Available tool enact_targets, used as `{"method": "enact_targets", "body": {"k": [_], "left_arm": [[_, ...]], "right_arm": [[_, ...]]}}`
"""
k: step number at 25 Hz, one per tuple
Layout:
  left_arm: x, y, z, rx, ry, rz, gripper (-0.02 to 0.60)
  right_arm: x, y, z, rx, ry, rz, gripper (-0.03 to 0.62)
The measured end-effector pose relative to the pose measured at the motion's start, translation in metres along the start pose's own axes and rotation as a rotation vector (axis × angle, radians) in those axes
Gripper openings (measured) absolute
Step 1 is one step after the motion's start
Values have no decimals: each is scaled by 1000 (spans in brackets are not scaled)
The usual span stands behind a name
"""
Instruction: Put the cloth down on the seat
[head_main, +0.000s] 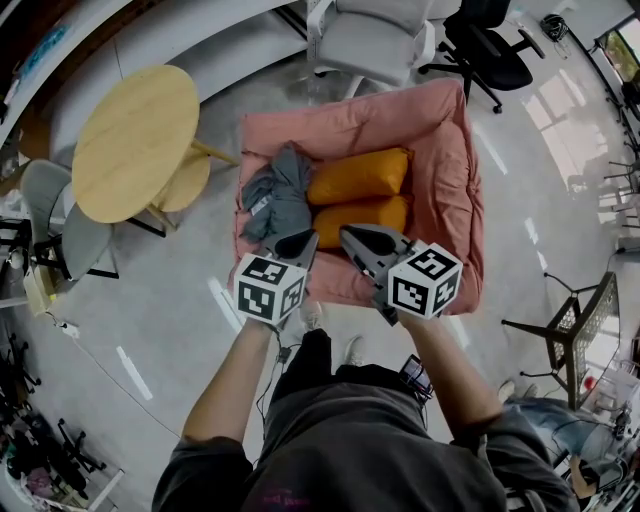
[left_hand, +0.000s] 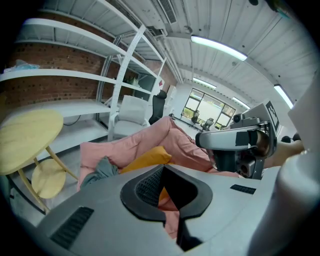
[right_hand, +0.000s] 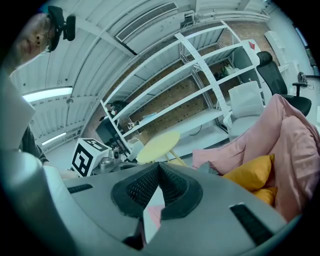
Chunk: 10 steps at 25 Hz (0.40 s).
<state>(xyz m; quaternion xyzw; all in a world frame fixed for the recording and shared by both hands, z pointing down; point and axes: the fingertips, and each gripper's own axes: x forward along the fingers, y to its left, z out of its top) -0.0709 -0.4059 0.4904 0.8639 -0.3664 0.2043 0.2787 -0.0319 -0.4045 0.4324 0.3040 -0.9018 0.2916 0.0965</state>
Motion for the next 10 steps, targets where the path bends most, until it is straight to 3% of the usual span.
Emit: {"method": "enact_targets", "body": {"k": [10], "left_arm": [[-7,-5,-1,-5,-7,3,9]], "right_arm": [[-8,8,-4,4,2,-5,14]]}}
